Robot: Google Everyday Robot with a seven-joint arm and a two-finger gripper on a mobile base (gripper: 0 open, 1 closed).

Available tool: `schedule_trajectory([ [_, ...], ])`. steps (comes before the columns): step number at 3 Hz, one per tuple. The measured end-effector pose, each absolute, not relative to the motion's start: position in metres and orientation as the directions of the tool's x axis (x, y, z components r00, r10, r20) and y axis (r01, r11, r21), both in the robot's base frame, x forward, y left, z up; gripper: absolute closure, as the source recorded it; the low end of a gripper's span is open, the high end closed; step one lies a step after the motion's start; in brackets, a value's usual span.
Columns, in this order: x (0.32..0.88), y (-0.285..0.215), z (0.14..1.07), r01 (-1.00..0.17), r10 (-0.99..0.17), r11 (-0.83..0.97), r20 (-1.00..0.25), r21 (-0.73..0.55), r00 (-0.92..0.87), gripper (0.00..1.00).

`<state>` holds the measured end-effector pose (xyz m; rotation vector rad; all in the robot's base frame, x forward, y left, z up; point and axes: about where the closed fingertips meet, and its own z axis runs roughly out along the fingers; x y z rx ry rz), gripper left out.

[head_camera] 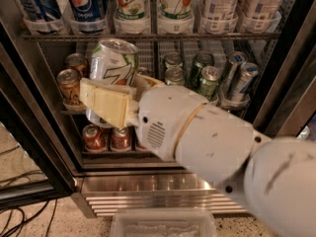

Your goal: Pick 7up can from top shelf of fridge

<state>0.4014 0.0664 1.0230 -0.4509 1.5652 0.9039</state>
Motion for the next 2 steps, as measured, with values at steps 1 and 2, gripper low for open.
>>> schedule_trajectory([
  [1,0.3913,0.0645,1.0116,-0.67,0.22,0.684,-0.957,0.288,-0.187,1.0],
  [2,0.3887,0.0694,1.0163,-0.671,0.218,0.691,-0.962,0.27,-0.163,1.0],
])
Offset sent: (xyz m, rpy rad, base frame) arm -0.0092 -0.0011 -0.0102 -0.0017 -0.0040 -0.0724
